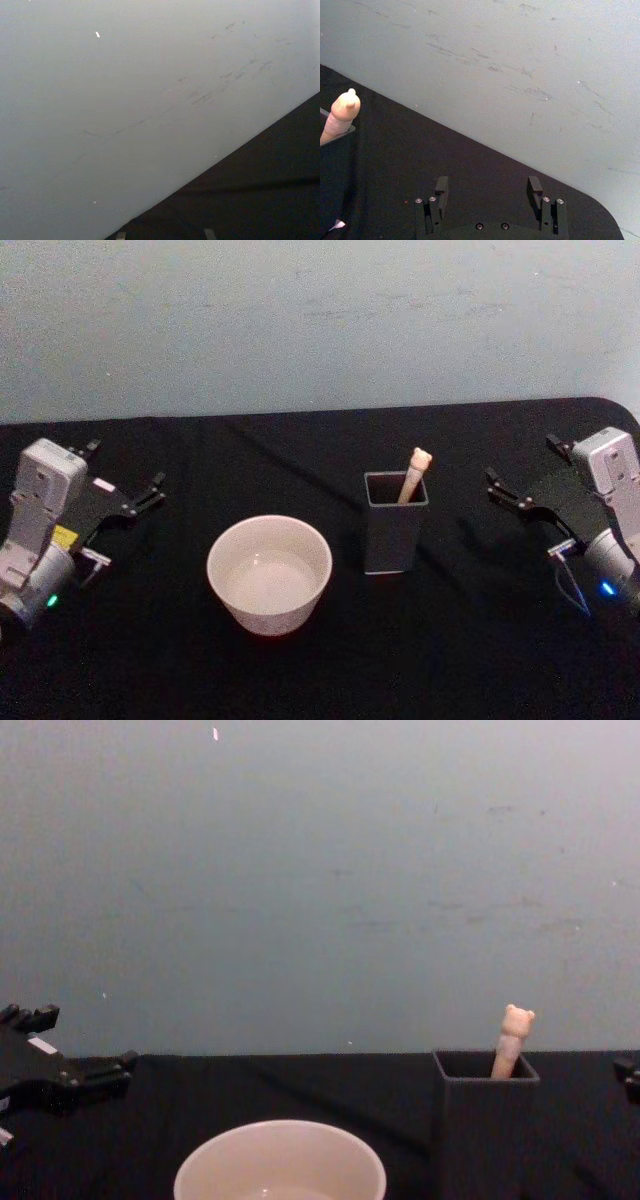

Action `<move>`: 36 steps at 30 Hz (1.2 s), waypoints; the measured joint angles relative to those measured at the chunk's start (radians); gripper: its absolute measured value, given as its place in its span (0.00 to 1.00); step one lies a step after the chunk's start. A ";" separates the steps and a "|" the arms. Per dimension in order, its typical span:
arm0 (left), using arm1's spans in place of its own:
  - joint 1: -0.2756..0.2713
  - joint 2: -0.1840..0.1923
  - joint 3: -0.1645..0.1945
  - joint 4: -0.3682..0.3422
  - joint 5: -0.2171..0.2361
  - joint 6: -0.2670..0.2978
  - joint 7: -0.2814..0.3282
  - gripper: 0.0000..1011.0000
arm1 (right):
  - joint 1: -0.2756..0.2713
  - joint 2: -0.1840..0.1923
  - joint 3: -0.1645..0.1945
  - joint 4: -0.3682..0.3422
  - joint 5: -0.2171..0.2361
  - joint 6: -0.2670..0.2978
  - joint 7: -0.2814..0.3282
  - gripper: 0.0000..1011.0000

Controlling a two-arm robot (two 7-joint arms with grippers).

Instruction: Pick up the stirring spoon with one hand, stir inside the cup, then place it back in its original position.

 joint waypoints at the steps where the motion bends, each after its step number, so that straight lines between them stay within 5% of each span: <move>1: 0.000 0.000 0.000 0.000 0.000 0.000 0.000 0.99 | 0.000 0.000 0.000 0.000 0.000 0.000 0.000 0.99; 36: 0.000 0.000 0.000 0.000 0.000 0.000 0.000 0.99 | 0.000 0.000 0.000 0.000 0.000 0.000 0.000 0.99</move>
